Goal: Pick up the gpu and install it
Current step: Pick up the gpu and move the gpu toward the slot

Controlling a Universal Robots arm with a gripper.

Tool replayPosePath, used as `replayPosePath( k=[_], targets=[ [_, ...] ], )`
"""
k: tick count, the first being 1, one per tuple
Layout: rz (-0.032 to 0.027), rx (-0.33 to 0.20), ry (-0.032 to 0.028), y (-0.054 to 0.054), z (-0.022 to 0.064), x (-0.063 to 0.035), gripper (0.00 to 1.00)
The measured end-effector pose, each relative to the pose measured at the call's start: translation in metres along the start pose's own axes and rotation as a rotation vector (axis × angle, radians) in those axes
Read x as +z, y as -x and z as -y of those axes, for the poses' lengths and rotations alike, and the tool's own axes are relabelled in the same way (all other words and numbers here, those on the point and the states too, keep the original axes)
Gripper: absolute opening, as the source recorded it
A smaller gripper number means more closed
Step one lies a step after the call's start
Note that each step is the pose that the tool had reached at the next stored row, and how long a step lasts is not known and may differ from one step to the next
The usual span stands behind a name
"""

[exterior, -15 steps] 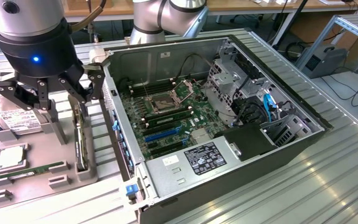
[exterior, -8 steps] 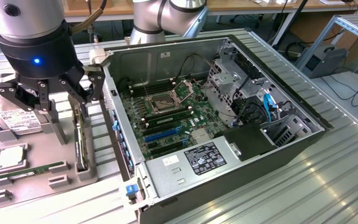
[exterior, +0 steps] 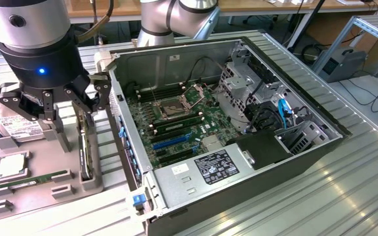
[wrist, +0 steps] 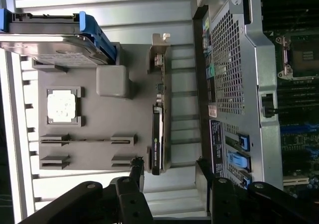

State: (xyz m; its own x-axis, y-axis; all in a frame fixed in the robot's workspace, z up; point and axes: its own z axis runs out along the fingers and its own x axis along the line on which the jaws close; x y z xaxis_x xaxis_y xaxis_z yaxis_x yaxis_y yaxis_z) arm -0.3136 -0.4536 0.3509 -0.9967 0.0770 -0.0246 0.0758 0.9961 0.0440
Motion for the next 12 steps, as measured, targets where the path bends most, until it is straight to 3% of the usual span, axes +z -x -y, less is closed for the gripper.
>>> replayPosePath(
  k=[8, 12],
  targets=[
    [0.0000, 0.000, 0.0000, -0.001, 0.0015, 0.0330, 0.54],
    [0.0000, 0.000, 0.0001, -0.001, 0.0016, 0.0368, 0.54]
  ],
)
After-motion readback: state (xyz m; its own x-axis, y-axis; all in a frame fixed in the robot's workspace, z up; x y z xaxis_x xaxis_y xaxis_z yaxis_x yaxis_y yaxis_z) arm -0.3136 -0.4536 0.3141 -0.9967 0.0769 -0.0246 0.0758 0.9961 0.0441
